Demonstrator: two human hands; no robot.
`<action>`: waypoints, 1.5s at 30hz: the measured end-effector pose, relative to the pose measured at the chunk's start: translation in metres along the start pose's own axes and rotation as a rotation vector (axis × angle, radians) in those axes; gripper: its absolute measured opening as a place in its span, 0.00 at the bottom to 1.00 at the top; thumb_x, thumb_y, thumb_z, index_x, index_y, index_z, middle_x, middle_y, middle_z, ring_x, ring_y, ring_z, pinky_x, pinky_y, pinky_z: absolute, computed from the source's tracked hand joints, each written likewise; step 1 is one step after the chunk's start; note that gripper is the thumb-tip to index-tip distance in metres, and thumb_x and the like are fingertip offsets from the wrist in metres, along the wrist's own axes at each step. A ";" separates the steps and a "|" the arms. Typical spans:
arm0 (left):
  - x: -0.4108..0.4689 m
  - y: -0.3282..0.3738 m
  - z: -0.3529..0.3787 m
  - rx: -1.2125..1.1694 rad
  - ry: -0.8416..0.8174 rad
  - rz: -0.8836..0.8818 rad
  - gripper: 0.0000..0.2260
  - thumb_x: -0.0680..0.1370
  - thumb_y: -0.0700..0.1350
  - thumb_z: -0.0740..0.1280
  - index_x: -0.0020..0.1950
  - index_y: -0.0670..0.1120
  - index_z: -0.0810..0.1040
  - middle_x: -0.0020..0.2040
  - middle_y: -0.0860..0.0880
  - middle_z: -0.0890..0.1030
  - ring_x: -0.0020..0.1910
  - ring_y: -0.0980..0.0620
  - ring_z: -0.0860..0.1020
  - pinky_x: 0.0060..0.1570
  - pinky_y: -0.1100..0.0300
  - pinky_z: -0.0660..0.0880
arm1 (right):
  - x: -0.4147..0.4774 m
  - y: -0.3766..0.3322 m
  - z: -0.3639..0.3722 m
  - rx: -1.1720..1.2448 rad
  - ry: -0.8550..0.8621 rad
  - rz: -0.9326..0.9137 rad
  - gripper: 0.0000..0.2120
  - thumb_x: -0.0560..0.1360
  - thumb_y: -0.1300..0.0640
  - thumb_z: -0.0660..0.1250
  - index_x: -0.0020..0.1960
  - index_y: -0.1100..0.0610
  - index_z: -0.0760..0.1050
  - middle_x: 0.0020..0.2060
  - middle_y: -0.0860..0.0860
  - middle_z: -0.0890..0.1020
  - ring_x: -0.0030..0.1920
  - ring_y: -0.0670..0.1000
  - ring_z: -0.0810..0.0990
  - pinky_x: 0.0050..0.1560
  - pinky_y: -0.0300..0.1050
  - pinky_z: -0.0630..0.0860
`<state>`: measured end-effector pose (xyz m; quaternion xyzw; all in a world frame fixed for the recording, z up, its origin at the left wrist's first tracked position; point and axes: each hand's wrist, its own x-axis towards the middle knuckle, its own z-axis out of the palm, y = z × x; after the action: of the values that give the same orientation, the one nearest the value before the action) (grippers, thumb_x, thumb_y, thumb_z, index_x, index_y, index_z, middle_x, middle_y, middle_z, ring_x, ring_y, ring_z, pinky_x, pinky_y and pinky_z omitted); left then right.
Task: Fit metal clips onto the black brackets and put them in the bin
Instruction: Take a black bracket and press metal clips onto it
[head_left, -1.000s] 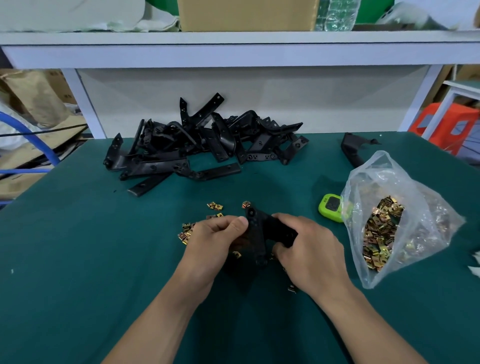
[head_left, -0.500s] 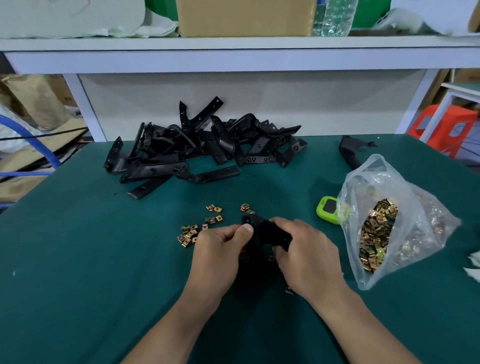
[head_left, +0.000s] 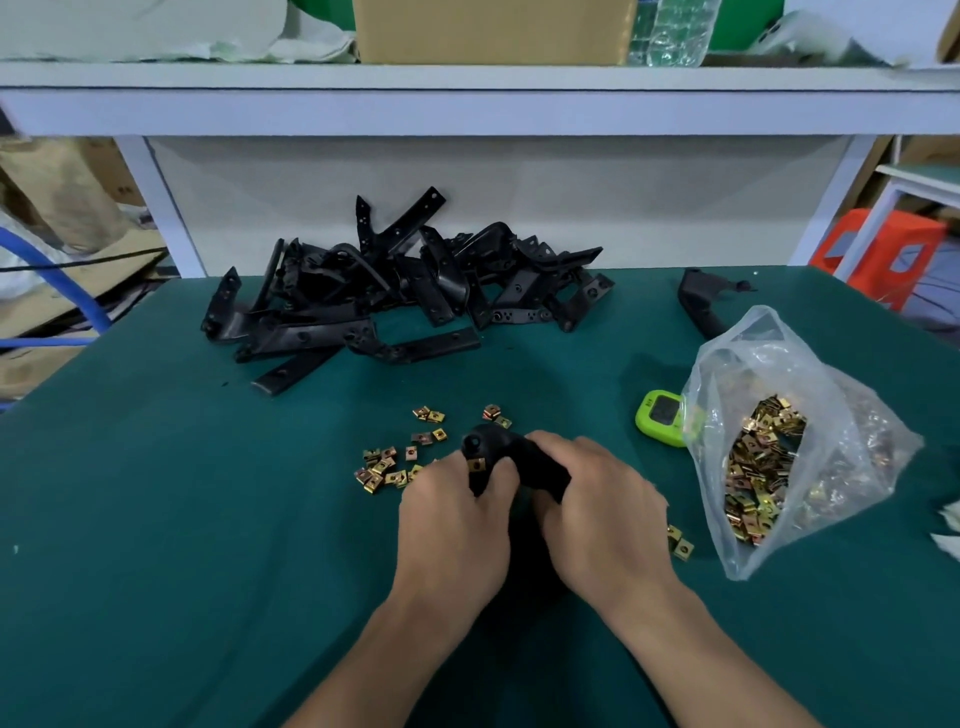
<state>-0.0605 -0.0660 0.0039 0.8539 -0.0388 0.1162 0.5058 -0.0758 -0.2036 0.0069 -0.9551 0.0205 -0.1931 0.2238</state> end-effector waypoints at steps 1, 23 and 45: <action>-0.001 0.000 0.001 -0.011 0.003 0.003 0.16 0.81 0.48 0.67 0.34 0.46 0.73 0.27 0.50 0.76 0.23 0.56 0.70 0.24 0.65 0.66 | -0.001 0.001 0.001 0.008 0.005 0.001 0.16 0.72 0.55 0.69 0.56 0.40 0.73 0.38 0.42 0.76 0.39 0.48 0.76 0.32 0.42 0.65; 0.006 -0.008 -0.001 0.412 -0.237 0.334 0.05 0.78 0.40 0.71 0.50 0.49 0.85 0.43 0.55 0.77 0.45 0.53 0.75 0.44 0.64 0.66 | 0.014 0.031 -0.003 0.274 0.078 0.187 0.14 0.73 0.51 0.71 0.57 0.40 0.74 0.41 0.36 0.79 0.40 0.36 0.74 0.38 0.32 0.67; -0.001 -0.003 -0.007 0.486 -0.205 0.358 0.13 0.70 0.55 0.69 0.51 0.57 0.88 0.60 0.60 0.83 0.67 0.57 0.72 0.71 0.57 0.65 | 0.015 0.034 -0.007 0.356 0.076 0.125 0.12 0.73 0.52 0.72 0.51 0.38 0.73 0.40 0.37 0.80 0.46 0.35 0.76 0.41 0.25 0.69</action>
<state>-0.0624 -0.0584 0.0041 0.9367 -0.2103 0.1225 0.2518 -0.0634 -0.2394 0.0033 -0.8894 0.0539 -0.2154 0.3997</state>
